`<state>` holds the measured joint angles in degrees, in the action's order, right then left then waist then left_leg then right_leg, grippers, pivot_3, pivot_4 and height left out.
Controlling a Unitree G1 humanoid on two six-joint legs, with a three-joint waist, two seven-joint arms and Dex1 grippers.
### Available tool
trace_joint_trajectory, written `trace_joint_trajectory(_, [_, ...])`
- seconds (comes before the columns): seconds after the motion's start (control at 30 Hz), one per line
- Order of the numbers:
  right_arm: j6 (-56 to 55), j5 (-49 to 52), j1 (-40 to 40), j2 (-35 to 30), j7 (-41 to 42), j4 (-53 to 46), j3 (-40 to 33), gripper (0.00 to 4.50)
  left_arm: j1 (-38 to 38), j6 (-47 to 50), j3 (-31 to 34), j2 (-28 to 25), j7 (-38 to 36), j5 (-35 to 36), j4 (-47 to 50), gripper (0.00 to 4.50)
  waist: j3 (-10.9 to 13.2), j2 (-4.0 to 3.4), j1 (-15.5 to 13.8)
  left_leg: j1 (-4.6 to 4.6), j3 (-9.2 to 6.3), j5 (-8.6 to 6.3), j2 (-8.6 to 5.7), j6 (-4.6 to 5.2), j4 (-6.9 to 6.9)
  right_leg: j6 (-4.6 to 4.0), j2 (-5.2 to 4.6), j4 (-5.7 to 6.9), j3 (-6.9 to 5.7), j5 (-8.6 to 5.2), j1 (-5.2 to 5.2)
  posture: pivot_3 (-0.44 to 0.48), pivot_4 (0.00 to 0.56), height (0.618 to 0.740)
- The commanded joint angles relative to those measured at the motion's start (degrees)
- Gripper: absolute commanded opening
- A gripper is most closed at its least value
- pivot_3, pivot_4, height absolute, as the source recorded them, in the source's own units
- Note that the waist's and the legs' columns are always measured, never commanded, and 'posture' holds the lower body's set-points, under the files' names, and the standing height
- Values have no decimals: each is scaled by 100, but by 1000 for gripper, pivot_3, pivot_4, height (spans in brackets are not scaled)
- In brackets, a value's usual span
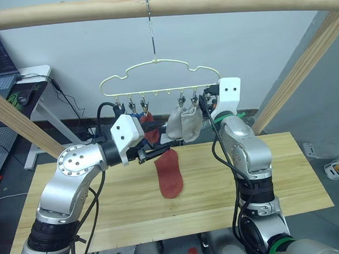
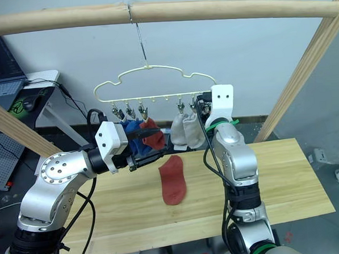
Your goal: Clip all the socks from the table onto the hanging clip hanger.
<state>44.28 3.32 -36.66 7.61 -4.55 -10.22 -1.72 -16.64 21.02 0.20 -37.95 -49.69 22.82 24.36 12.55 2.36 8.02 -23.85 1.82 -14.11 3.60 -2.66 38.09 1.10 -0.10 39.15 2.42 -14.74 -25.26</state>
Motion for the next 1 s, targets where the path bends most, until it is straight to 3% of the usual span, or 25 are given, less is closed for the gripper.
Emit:
trace_joint_trajectory(0.03, [-74,192,-202,227,-29,-284,6,2753,-13,-86,-24,-13,-30,1,126,2998,0,0,-1,0,-1,0,0,0,0,0,0,0,-1,0,0,-137,169,740])
trace_joint_trajectory(0.13, [-83,250,-217,229,-49,-276,43,2592,-7,-70,-18,-25,-32,7,142,2998,0,0,-1,0,1,0,-1,0,0,0,0,0,1,0,0,-136,169,740])
trace_joint_trajectory(0.3, [-61,319,-211,201,-86,-284,106,1097,-20,-50,-7,-37,-33,18,149,2998,0,0,-2,0,0,0,-1,0,0,0,0,0,0,0,0,-137,168,740])
trace_joint_trajectory(1.0, [-355,262,-249,90,-61,-218,256,1097,12,-34,-9,-43,-34,22,153,2998,0,0,-3,-1,0,0,-1,0,0,0,0,-1,0,0,0,-134,170,740])
